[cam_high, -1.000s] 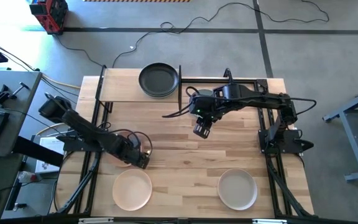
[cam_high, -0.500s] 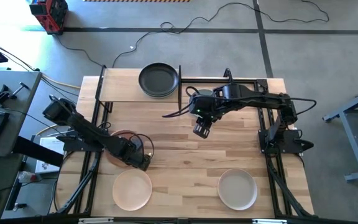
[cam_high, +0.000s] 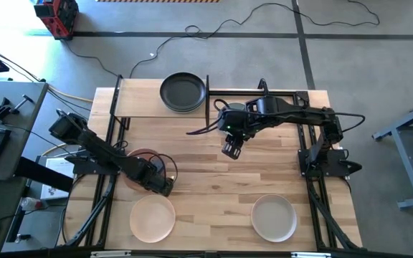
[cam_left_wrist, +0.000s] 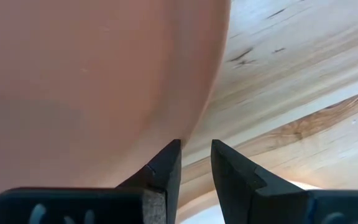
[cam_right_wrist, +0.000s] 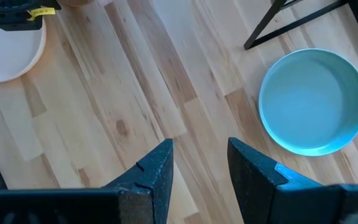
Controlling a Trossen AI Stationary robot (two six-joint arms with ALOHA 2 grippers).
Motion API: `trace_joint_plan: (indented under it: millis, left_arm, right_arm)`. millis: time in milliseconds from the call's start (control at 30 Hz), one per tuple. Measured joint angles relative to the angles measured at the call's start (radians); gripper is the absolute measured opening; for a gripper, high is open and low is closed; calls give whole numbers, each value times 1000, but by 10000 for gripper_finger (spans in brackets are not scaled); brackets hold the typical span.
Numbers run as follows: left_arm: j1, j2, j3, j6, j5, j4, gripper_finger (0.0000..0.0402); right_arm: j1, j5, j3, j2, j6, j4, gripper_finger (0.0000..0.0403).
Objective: Place and stack plates onto a shelf
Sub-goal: Put the brown plate on the shelf
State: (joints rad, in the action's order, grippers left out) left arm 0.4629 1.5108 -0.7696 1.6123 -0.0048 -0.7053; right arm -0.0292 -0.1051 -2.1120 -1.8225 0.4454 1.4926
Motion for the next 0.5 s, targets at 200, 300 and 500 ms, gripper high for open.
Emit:
trace_joint_plan:
  millis: [200,300,500]
  left_arm:
    - [0,0,-30,-28,0,-62,78]
    - [-1,0,-32,-37,7,-92,78]
    - [-5,0,-32,-53,27,-84,78]
  right_arm:
    - [0,0,0,0,0,-3,131]
    - [0,0,0,0,0,-5,131]
    - [0,0,0,0,1,-5,131]
